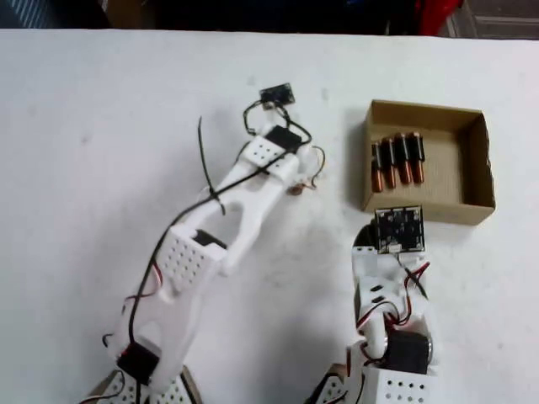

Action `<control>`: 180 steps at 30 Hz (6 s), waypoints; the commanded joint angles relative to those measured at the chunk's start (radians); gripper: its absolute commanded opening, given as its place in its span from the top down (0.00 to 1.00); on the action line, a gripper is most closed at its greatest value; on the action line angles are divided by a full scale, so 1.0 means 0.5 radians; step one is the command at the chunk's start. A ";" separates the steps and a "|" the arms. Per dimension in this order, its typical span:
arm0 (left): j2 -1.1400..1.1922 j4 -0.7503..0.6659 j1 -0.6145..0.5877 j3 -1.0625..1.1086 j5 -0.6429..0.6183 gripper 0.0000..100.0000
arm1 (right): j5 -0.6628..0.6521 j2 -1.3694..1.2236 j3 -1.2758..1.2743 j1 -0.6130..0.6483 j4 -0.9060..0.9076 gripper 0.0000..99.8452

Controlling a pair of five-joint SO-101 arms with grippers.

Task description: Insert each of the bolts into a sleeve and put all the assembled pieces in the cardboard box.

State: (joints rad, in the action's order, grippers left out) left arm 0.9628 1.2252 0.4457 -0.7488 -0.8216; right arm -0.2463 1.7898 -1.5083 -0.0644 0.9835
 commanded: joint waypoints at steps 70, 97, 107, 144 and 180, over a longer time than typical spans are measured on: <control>-1.772 0.427 -0.471 1.642 2.044 0.98 | -0.018 0.020 -0.006 -0.011 -0.051 0.98; -1.778 -0.261 -0.910 2.335 2.768 0.98 | -0.018 0.020 -0.006 -0.008 -0.051 0.98; -1.778 -0.258 -0.913 2.335 3.148 0.98 | -0.018 0.020 -0.006 -0.008 -0.051 0.98; -1.428 -0.451 -0.987 2.314 3.971 0.92 | -0.018 0.020 -0.009 -0.008 -0.044 0.98; -1.410 0.034 -0.931 1.860 4.063 0.83 | -0.018 0.020 -0.009 -0.008 -0.048 0.98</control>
State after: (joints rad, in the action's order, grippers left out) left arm 0.2693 1.2359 -0.0391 0.1811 1.1945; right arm -0.2463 1.7898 -1.5236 -0.0629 0.9835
